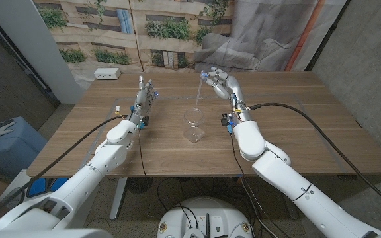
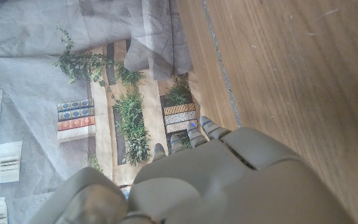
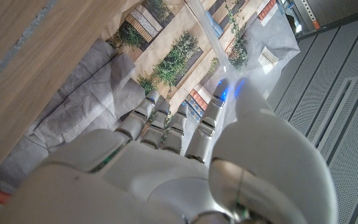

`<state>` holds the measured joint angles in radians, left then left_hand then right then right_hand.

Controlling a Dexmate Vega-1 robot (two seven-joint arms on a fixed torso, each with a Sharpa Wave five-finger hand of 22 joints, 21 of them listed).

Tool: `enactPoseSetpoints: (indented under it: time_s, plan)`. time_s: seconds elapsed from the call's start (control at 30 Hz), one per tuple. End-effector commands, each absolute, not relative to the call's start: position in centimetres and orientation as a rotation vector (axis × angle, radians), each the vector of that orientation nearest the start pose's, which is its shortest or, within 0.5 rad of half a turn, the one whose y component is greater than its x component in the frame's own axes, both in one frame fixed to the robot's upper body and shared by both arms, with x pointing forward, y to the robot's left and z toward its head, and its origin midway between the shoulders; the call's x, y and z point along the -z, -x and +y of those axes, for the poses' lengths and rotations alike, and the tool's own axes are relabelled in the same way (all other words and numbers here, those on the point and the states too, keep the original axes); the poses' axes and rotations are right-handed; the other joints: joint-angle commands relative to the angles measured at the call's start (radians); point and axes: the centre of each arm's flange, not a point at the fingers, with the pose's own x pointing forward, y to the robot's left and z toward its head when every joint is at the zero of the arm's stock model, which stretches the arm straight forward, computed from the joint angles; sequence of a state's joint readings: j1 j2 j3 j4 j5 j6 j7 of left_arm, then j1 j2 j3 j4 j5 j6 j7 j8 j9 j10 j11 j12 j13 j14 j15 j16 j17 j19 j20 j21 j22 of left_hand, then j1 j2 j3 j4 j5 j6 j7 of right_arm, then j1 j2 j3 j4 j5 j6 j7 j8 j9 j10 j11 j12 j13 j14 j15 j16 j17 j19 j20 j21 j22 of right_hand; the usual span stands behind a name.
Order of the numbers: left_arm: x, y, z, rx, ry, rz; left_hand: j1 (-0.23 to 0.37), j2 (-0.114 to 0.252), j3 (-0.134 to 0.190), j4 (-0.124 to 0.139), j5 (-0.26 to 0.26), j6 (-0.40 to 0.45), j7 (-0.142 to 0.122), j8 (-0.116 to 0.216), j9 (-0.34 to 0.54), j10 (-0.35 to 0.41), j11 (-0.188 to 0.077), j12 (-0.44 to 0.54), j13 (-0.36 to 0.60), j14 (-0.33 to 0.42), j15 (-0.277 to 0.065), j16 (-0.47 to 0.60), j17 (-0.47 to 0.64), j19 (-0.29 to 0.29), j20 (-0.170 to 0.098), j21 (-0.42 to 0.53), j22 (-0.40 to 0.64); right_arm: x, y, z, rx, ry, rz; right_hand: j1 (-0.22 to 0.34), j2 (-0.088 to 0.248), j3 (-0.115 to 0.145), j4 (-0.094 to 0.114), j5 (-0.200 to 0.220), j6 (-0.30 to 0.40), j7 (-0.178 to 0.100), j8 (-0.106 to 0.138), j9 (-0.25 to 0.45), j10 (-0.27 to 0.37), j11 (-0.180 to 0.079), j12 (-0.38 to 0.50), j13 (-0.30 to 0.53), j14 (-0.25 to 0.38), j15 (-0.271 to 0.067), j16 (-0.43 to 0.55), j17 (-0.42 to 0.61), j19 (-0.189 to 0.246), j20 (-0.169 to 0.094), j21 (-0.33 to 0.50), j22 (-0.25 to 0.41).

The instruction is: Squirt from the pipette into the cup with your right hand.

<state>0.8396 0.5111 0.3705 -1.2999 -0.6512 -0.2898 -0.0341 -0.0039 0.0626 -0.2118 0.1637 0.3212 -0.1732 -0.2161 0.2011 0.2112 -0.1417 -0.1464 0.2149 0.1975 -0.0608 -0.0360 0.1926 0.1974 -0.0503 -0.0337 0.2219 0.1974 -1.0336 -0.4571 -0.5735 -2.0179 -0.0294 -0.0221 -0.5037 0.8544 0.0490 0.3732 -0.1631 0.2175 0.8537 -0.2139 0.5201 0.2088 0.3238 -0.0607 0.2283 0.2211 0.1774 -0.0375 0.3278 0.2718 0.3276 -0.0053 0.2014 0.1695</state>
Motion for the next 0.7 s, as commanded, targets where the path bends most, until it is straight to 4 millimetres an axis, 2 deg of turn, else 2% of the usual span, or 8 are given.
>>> enactPoseSetpoints:
  time_s: [0.03,0.7]
  plan:
    - [2.7,-65.3,29.0,0.21,0.041,-0.593,0.001,0.043,-0.006,0.001,0.005,-0.007,-0.006,0.006,0.002,-0.006,-0.003,0.004,0.005,-0.009,-0.114,0.006,0.002,-0.008,-0.091,0.005,0.002,0.1,-49.8,-8.5,-0.069,0.312,-0.902,0.011,-0.001,-0.003,0.001,0.001,0.008,0.0,-0.002,0.002,0.005,0.0,-0.001,0.003,0.009,-0.054,0.004,0.005,0.002,0.0,-0.003,0.004]
    - [2.7,-65.3,29.0,0.21,0.041,-0.593,0.001,0.043,-0.006,0.001,0.005,-0.007,-0.006,0.006,0.002,-0.004,-0.004,0.005,0.005,-0.008,-0.114,0.006,0.002,-0.006,-0.091,0.006,0.002,2.2,-51.2,-7.9,-0.033,0.327,-0.919,0.02,-0.003,-0.006,-0.003,0.003,0.014,-0.004,-0.002,0.002,0.01,-0.003,-0.001,0.003,0.009,-0.059,0.005,0.006,0.003,0.0,-0.003,0.004]
